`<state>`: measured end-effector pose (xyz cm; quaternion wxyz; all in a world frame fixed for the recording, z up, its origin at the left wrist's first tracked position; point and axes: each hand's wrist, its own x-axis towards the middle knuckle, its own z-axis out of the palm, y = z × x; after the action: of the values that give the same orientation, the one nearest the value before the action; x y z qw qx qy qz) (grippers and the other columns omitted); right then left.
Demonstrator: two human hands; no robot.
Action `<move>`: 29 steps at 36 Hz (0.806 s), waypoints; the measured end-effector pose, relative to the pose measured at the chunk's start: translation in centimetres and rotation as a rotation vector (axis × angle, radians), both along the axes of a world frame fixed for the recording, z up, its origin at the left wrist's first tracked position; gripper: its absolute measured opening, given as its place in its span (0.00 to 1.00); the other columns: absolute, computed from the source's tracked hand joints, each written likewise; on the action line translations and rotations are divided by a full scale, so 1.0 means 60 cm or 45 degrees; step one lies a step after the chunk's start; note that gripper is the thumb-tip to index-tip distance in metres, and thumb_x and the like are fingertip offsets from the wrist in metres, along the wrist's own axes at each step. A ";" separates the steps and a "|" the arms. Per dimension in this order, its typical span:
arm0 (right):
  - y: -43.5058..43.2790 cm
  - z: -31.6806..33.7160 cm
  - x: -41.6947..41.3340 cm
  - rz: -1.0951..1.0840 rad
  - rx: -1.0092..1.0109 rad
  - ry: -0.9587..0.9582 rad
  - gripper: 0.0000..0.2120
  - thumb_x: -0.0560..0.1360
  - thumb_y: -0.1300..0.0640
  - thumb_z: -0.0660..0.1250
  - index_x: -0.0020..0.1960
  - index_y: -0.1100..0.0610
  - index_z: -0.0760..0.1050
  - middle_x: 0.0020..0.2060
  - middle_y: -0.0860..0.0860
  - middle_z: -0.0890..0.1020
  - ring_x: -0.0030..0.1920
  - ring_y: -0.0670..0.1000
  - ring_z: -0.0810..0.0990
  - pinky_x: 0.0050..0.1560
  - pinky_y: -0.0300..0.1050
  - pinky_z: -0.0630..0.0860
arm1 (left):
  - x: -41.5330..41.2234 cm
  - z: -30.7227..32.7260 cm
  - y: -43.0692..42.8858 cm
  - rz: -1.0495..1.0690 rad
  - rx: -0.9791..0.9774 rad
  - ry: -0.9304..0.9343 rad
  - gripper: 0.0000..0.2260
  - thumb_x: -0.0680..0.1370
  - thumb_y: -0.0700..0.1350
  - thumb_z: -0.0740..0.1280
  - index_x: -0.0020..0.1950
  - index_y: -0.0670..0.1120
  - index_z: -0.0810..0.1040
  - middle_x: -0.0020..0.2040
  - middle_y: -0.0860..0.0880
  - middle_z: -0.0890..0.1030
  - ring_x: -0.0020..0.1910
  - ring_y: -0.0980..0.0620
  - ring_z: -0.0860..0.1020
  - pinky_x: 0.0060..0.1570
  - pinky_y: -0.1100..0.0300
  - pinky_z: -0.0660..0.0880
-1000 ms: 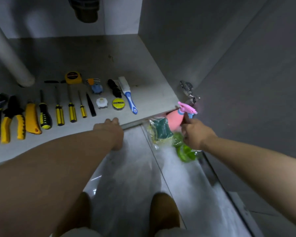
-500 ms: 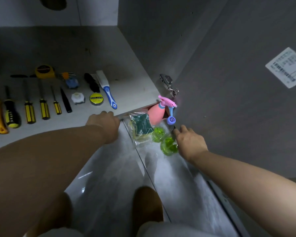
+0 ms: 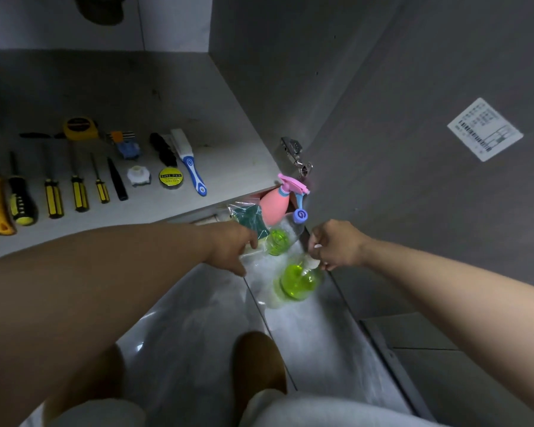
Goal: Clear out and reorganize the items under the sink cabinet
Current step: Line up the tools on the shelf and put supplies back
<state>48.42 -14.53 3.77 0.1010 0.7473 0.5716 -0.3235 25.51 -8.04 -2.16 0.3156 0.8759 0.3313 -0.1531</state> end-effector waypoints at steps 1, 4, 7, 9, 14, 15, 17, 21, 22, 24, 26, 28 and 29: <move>0.003 0.010 -0.007 -0.052 -0.019 0.096 0.06 0.73 0.65 0.64 0.44 0.62 0.80 0.33 0.57 0.85 0.37 0.55 0.86 0.44 0.46 0.84 | 0.001 -0.001 -0.002 0.003 -0.045 -0.023 0.34 0.72 0.53 0.78 0.74 0.50 0.68 0.65 0.48 0.77 0.61 0.48 0.76 0.52 0.63 0.70; 0.012 0.043 -0.029 -0.135 -0.073 0.354 0.05 0.75 0.67 0.66 0.48 0.66 0.80 0.30 0.55 0.83 0.33 0.53 0.83 0.36 0.42 0.82 | -0.003 0.002 -0.008 -0.006 -0.142 -0.111 0.48 0.67 0.58 0.81 0.81 0.52 0.58 0.77 0.49 0.67 0.73 0.48 0.69 0.69 0.60 0.67; 0.023 0.070 -0.044 -0.181 -0.120 0.585 0.05 0.77 0.67 0.66 0.50 0.64 0.80 0.31 0.53 0.83 0.33 0.48 0.83 0.32 0.37 0.78 | -0.010 0.009 -0.013 0.039 -0.276 -0.251 0.53 0.64 0.57 0.83 0.81 0.55 0.57 0.77 0.51 0.66 0.74 0.50 0.67 0.74 0.54 0.67; 0.035 0.084 -0.052 -0.228 -0.143 0.726 0.05 0.77 0.66 0.66 0.48 0.61 0.81 0.35 0.56 0.83 0.35 0.48 0.82 0.33 0.36 0.78 | -0.020 0.010 -0.015 0.094 -0.378 -0.314 0.49 0.63 0.57 0.84 0.78 0.57 0.60 0.72 0.53 0.70 0.70 0.50 0.71 0.71 0.52 0.71; 0.069 0.093 -0.057 -0.395 -0.161 0.977 0.07 0.77 0.62 0.69 0.46 0.55 0.85 0.41 0.57 0.86 0.36 0.49 0.84 0.33 0.36 0.80 | -0.044 0.017 -0.010 0.354 -0.355 -0.495 0.35 0.63 0.57 0.84 0.64 0.57 0.70 0.58 0.57 0.77 0.56 0.56 0.77 0.54 0.63 0.77; 0.075 0.087 -0.056 -0.459 -0.116 1.018 0.07 0.78 0.60 0.69 0.46 0.53 0.85 0.44 0.57 0.86 0.37 0.50 0.86 0.34 0.38 0.82 | -0.050 0.018 -0.007 0.408 -0.353 -0.515 0.35 0.63 0.57 0.84 0.64 0.57 0.70 0.57 0.57 0.78 0.56 0.56 0.78 0.55 0.61 0.78; 0.090 0.066 -0.054 -0.557 0.061 0.967 0.05 0.79 0.57 0.69 0.48 0.54 0.84 0.45 0.55 0.86 0.38 0.53 0.86 0.39 0.46 0.85 | -0.064 0.018 0.000 0.500 -0.425 -0.550 0.35 0.64 0.56 0.83 0.65 0.56 0.71 0.58 0.57 0.78 0.57 0.56 0.78 0.57 0.58 0.78; 0.113 0.005 -0.035 -0.340 0.326 0.177 0.05 0.75 0.61 0.69 0.50 0.55 0.79 0.38 0.56 0.84 0.34 0.58 0.84 0.43 0.59 0.85 | -0.095 0.008 0.013 0.677 -0.535 -0.629 0.33 0.63 0.55 0.84 0.63 0.58 0.73 0.56 0.59 0.81 0.55 0.60 0.79 0.55 0.61 0.79; 0.115 -0.009 -0.033 -0.272 0.291 0.037 0.09 0.73 0.61 0.70 0.53 0.54 0.79 0.41 0.57 0.85 0.37 0.60 0.85 0.45 0.59 0.84 | -0.101 0.005 0.018 0.726 -0.532 -0.627 0.33 0.62 0.56 0.84 0.62 0.57 0.72 0.56 0.58 0.81 0.56 0.59 0.79 0.57 0.59 0.79; 0.112 -0.035 -0.030 -0.160 0.220 -0.135 0.14 0.74 0.57 0.71 0.59 0.54 0.78 0.50 0.57 0.84 0.49 0.61 0.85 0.53 0.51 0.81 | -0.109 0.000 0.030 0.821 -0.518 -0.611 0.34 0.62 0.58 0.84 0.61 0.56 0.71 0.57 0.55 0.80 0.57 0.57 0.79 0.60 0.54 0.79; 0.104 -0.056 -0.030 -0.103 0.252 -0.214 0.12 0.76 0.55 0.70 0.59 0.53 0.79 0.53 0.56 0.83 0.55 0.59 0.82 0.52 0.40 0.73 | -0.115 -0.002 0.041 0.906 -0.494 -0.609 0.35 0.61 0.60 0.83 0.61 0.55 0.69 0.56 0.55 0.79 0.55 0.57 0.79 0.57 0.55 0.79; 0.098 -0.071 -0.031 -0.139 0.332 -0.212 0.08 0.76 0.56 0.68 0.55 0.54 0.80 0.51 0.56 0.84 0.55 0.58 0.82 0.49 0.39 0.71 | -0.117 0.000 0.051 0.973 -0.473 -0.629 0.38 0.61 0.62 0.83 0.63 0.54 0.67 0.55 0.55 0.77 0.54 0.58 0.78 0.52 0.58 0.79; 0.095 -0.074 -0.033 -0.140 0.354 -0.218 0.07 0.76 0.57 0.68 0.54 0.54 0.80 0.50 0.56 0.84 0.54 0.58 0.82 0.49 0.39 0.71 | -0.116 0.001 0.054 1.000 -0.474 -0.644 0.39 0.62 0.61 0.83 0.65 0.54 0.66 0.55 0.55 0.76 0.53 0.58 0.77 0.50 0.58 0.78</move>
<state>46.46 -8.82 -0.68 0.0271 0.8091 0.5583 -0.1814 18.52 -4.78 -2.10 0.5707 0.6235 0.5163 0.1379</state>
